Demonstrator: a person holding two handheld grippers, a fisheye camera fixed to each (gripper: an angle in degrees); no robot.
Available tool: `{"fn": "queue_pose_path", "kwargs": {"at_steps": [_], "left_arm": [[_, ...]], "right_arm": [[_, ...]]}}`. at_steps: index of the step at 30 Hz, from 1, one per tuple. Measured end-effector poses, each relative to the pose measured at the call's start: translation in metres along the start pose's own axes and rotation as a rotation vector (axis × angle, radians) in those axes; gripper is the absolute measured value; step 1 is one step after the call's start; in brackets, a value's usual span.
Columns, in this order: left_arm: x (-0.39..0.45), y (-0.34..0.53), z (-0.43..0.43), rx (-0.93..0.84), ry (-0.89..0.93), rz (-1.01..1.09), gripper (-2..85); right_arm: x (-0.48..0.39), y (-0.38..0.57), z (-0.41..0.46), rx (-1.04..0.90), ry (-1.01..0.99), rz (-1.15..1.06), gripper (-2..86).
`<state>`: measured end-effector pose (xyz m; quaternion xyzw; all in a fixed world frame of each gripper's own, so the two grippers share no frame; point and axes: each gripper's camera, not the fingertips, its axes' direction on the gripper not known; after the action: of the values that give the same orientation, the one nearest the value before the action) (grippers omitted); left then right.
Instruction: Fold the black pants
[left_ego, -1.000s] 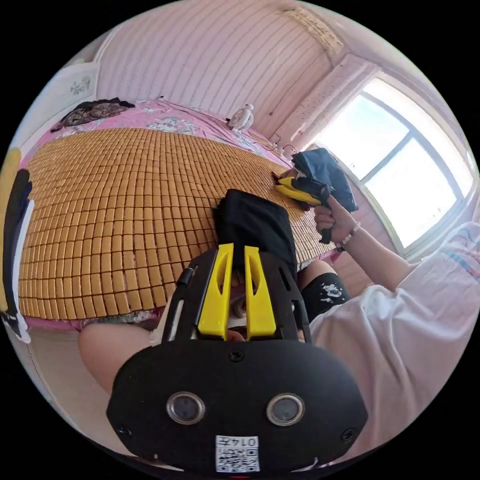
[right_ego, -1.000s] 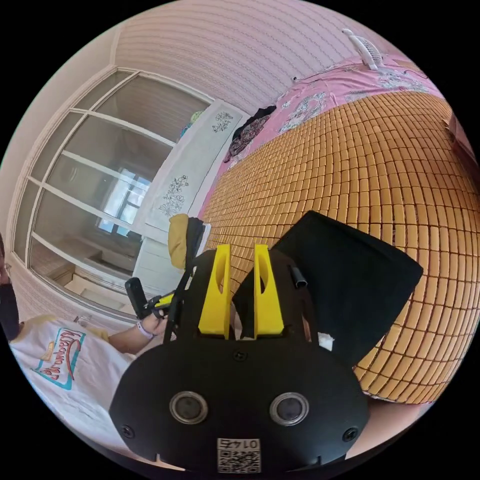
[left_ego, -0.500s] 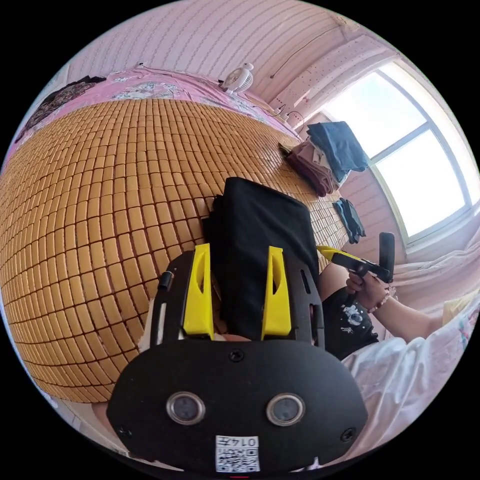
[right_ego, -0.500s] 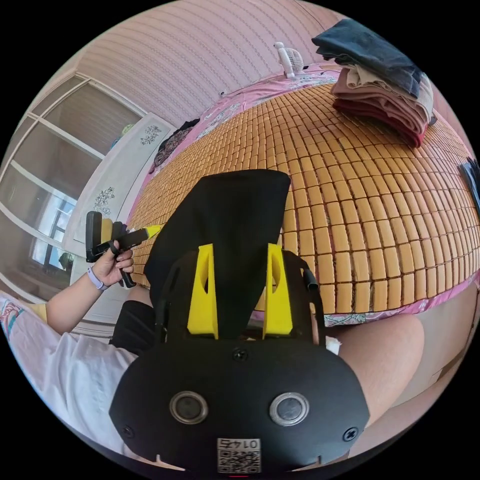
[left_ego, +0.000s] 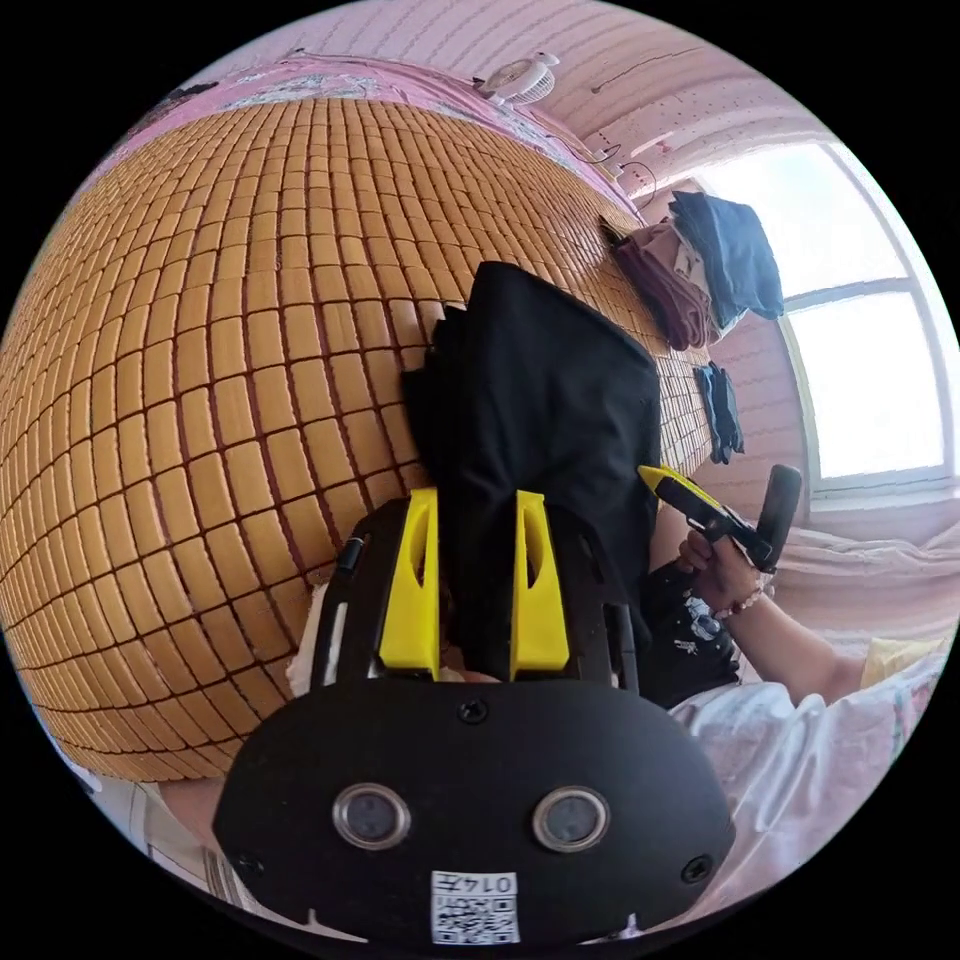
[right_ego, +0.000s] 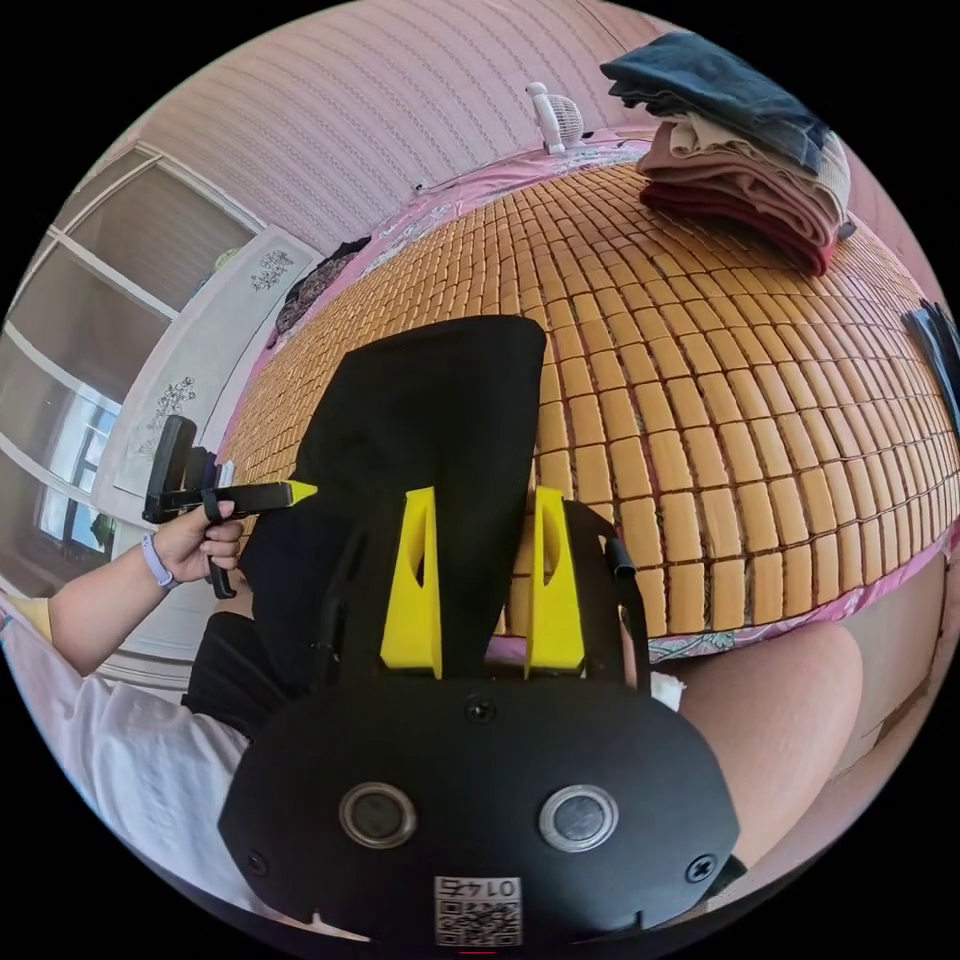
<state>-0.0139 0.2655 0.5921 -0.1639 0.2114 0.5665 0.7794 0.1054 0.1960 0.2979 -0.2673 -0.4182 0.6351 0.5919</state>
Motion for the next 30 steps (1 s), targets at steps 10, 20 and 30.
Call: {"fn": "queue_pose_path", "kwargs": {"at_steps": [10, 20, 30], "left_arm": [[0.01, 0.047, -0.032, 0.034, -0.05, 0.085, 5.2], [-0.053, 0.228, -0.142, 0.503, 0.048, -0.234, 4.6], [-0.051, 0.481, -0.305, 1.384, -0.297, -0.519, 4.9]], "right_arm": [[-0.048, 0.009, 0.016, -0.189, 0.021, -0.184, 3.0], [-0.256, 0.004, -0.013, -0.174, -0.213, -0.976, 1.6], [-0.496, 0.005, -0.01, -0.123, -0.516, -1.577, 2.5]]}}
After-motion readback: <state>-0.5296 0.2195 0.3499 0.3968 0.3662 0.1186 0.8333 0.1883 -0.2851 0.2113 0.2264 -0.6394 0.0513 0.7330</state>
